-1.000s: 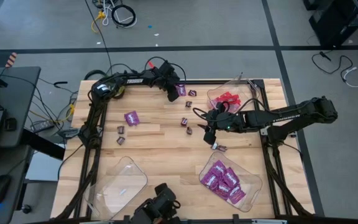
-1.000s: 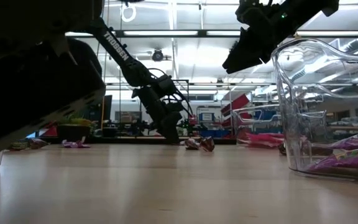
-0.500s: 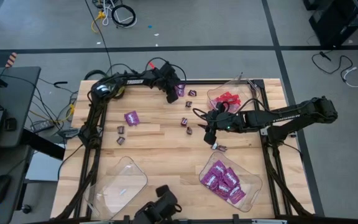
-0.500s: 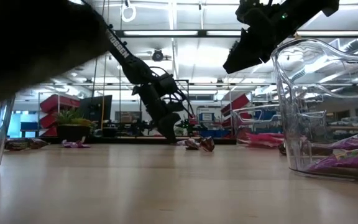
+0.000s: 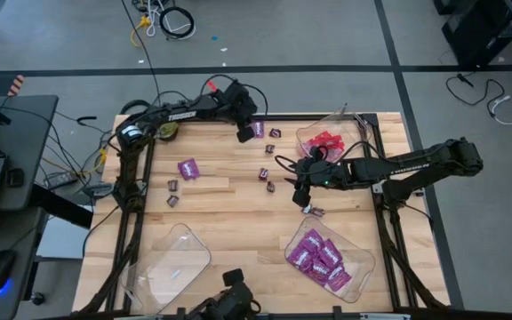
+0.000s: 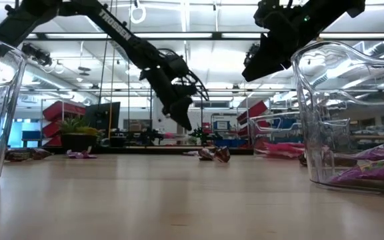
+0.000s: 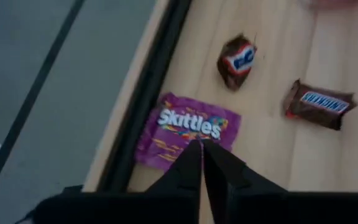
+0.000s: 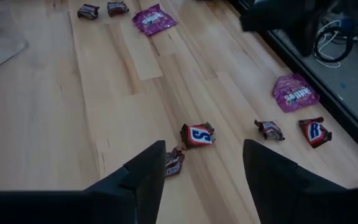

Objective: Sort candy
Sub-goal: Put the violet candy into the bottom right transparent bin

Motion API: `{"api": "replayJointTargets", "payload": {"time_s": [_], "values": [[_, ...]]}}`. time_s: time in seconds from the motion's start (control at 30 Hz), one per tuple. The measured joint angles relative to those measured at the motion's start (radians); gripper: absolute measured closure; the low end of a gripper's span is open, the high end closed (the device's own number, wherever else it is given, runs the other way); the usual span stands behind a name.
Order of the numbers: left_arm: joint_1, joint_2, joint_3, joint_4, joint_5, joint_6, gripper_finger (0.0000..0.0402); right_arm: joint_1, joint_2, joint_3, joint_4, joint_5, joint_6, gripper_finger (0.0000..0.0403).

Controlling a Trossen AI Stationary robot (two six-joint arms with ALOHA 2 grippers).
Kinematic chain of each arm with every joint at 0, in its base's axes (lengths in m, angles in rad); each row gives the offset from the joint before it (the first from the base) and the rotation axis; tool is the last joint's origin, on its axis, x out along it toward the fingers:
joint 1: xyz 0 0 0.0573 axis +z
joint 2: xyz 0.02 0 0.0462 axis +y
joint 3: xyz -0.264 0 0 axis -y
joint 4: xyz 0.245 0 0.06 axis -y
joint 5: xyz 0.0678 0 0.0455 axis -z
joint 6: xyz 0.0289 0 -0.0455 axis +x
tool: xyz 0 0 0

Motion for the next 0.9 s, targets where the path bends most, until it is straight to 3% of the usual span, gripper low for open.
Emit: {"api": "replayJointTargets", "payload": {"time_s": [0.43,0.6,0.9], "values": [[0.011,0.131,-0.001,0.108,0.009,-0.051,0.0219,0.0,0.0,0.0,0.001,-0.006,0.001,0.0198],[0.037,0.137,0.0,0.133,-0.013,-0.058,0.0205,-0.002,0.0,0.0,0.001,-0.006,0.0,0.0198],[0.057,0.186,0.003,0.155,0.078,-0.086,0.0205,-0.002,0.0,0.0,0.0,-0.007,-0.001,0.02]]}}
